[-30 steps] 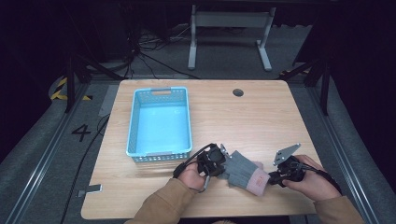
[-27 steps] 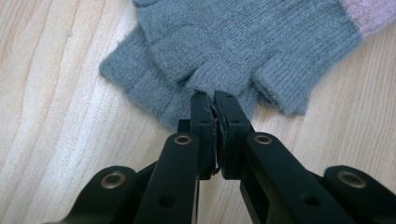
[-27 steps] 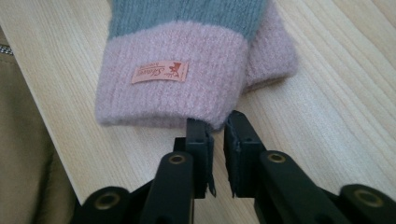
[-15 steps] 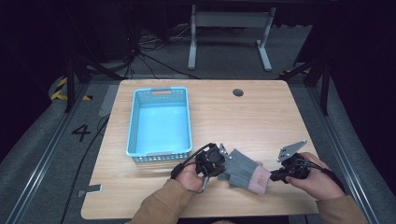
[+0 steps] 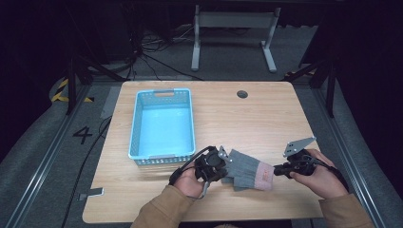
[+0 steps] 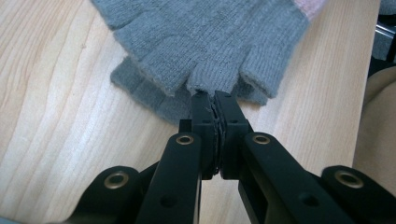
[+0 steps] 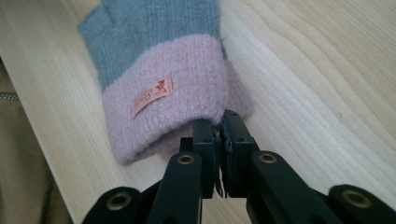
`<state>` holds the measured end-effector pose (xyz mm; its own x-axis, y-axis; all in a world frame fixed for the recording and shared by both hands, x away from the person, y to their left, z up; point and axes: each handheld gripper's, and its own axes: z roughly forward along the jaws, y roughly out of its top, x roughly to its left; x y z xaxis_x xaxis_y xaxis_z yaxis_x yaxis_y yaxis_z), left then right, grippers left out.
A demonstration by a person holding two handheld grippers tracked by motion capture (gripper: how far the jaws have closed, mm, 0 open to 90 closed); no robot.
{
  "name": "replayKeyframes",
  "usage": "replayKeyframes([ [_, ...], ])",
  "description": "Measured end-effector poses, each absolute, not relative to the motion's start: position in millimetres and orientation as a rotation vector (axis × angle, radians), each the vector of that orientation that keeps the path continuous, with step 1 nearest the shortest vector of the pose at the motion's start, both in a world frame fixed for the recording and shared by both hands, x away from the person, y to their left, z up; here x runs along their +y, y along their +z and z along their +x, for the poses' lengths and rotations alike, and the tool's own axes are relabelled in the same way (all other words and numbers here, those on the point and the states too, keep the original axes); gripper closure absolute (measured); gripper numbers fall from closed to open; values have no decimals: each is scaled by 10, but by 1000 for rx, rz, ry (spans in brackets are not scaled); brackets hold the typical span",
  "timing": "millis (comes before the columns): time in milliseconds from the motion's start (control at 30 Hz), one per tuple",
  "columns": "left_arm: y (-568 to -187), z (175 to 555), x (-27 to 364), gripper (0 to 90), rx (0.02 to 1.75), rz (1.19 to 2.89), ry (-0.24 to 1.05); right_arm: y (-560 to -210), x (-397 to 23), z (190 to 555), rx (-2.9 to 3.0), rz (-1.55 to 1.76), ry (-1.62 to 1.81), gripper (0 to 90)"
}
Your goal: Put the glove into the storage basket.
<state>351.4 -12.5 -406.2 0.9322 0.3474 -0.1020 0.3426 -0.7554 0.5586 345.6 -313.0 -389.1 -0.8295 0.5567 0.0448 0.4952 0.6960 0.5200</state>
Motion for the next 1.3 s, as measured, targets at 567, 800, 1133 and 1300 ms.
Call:
replayKeyframes([
  [567, -4150, 3479, -197, 881, 465, 2557, -57, -4013, -3068, 3613, 2760, 943, 791, 858],
  [800, -4239, 3514, -240, 881, 473, 2576, -76, -4113, -3069, 3653, 2756, 980, 775, 857],
  [1133, -4274, 3539, -241, 814, 473, 2584, -93, -4187, -3103, 3673, 2715, 998, 777, 756],
  [1300, -4246, 3536, -224, 747, 480, 2561, -98, -4180, -3152, 3677, 2685, 1021, 787, 716],
])
